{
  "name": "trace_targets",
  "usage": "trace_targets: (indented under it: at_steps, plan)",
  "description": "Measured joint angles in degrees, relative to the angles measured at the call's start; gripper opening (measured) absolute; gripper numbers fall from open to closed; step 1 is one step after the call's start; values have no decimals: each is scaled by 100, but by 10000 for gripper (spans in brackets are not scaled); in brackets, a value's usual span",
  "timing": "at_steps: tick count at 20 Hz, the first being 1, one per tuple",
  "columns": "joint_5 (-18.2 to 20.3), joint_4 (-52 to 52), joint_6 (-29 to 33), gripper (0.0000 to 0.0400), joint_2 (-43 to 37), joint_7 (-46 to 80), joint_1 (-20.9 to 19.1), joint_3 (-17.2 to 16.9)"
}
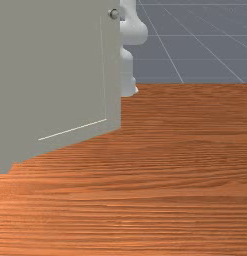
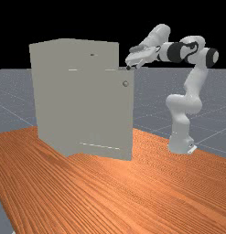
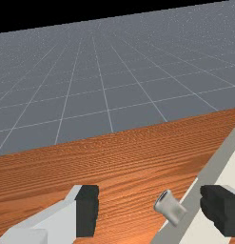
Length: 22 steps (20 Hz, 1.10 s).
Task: Open the cabinet door
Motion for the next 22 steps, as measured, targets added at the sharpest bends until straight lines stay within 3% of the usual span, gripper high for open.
trace_targets:
  at_steps: [2,3,5,7,8,9,10,11,12,14,16,20,22]
  plan:
    - [-32,26,46,261,61,2,26,-33]
    - [-18,-6,59,187,42,-63,35,-143]
    - [49,-42,32,122,4,-296,163,-381]
    - [106,-72,7,0,-25,-458,230,-613]
    - [147,-78,-28,0,-47,-524,286,-708]
    - [171,-88,-78,11,-89,-578,317,-810]
    - [121,-107,-129,71,-106,-635,206,-989]
    - [69,-178,-233,358,-187,-726,2,-1274]
    - [-64,-409,-493,400,-304,-891,-314,-1629]
    - [-278,-888,-788,400,-265,-1175,-874,-2271]
    - [-356,-1187,-797,400,-222,-1358,-1069,-2563]
    - [-452,-1870,-347,400,180,-1445,-1096,-2681]
    - [-621,-2053,-142,400,727,-1217,-1008,-2387]
